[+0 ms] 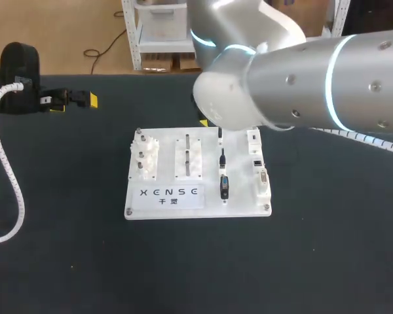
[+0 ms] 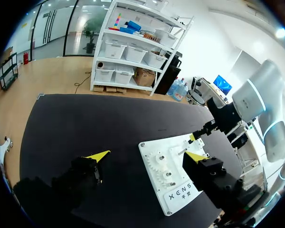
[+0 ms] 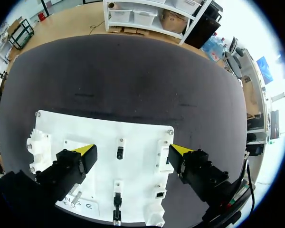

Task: Insert the USB connector, Ethernet cable, and multi-pin plug into their matching sockets one by one.

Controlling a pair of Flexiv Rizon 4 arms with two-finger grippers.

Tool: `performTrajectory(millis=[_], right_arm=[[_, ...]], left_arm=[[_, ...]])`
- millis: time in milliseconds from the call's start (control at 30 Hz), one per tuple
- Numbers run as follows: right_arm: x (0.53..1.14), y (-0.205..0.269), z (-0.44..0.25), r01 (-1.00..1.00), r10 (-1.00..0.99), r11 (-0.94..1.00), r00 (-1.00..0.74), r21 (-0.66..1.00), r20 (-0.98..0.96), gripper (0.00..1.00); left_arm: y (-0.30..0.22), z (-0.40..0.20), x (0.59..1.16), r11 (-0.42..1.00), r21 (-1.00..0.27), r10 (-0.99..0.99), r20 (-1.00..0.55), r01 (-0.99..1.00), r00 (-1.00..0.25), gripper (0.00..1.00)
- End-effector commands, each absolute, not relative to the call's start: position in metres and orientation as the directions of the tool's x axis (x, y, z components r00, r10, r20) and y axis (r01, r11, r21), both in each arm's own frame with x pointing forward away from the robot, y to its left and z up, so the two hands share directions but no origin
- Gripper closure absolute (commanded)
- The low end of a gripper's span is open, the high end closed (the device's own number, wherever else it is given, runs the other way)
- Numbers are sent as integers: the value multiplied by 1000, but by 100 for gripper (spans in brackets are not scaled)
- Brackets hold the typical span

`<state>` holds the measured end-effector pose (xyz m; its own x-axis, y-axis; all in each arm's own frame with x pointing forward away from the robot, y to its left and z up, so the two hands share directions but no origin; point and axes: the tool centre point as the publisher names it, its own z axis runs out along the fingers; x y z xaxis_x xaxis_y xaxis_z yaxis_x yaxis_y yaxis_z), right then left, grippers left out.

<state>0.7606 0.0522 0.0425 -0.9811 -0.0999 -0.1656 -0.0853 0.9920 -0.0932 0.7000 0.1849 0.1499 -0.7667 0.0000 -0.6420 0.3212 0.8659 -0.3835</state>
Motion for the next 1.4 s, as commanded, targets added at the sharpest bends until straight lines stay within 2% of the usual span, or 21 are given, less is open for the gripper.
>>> performTrajectory(millis=[33,467,667,933,1300,1333,1400], right_arm=[[753,48,44,-84,-99,993,-978,-88,-183,0],[753,48,44,-84,-99,993,-978,-88,-183,0],[755,55,34,-1,0,1000,-996,5,-88,0],[754,58,26,6,2,999,-996,-52,-88,0],[754,60,17,33,30,999,-997,-40,-68,0],[753,60,16,33,30,999,-997,-42,-66,3],[753,60,15,35,33,999,-998,-41,-61,31]], left_arm=[[185,150,700,866,-384,0,-642,321,-767,0],[185,150,700,866,-384,0,-642,321,-767,0],[185,150,700,866,-384,0,-642,321,-767,0],[185,150,700,866,-384,0,-642,321,-767,0],[185,150,700,866,-384,0,-642,321,-767,0],[185,150,700,866,-384,0,-642,321,-767,0],[185,150,700,866,-384,0,-642,321,-767,0]])
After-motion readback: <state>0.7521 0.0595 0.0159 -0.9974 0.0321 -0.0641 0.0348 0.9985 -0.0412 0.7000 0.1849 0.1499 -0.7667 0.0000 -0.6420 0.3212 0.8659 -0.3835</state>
